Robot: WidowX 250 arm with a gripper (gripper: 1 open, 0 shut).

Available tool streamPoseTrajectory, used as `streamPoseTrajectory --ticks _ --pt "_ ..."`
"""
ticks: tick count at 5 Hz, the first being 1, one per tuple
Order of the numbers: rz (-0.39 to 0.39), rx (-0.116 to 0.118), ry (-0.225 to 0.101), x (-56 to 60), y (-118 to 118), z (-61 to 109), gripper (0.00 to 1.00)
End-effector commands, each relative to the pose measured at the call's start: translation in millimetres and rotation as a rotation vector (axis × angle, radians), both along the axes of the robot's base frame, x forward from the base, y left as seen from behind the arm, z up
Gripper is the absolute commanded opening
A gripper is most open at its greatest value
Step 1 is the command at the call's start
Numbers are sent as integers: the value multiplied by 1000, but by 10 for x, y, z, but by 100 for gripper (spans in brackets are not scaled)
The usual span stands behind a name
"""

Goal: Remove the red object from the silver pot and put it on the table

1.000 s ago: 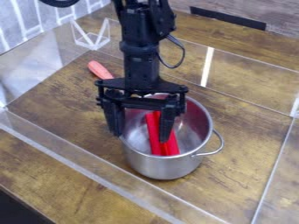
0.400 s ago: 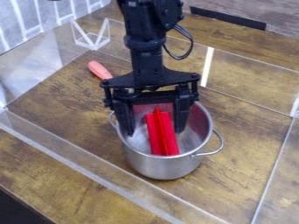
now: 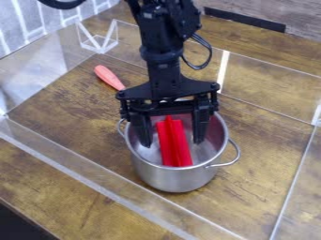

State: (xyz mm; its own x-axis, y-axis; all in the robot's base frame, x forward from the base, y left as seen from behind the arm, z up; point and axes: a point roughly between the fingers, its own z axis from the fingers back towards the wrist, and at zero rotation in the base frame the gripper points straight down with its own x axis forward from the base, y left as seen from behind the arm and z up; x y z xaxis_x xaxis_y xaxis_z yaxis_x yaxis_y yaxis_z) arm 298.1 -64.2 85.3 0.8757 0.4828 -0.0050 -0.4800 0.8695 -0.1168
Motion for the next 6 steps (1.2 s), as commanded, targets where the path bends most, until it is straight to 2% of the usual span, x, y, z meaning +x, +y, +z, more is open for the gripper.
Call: streamPoseTrajectory --ticks 1,2,4,5,6 --pt "47 7 -84 167 136 145 100" --pt "79 21 -101 219 220 148 100" --pt "7 29 -102 201 -3 78 100" --pt "21 41 -107 274 20 16 100" --pt "40 65 -119 351 101 36 100"
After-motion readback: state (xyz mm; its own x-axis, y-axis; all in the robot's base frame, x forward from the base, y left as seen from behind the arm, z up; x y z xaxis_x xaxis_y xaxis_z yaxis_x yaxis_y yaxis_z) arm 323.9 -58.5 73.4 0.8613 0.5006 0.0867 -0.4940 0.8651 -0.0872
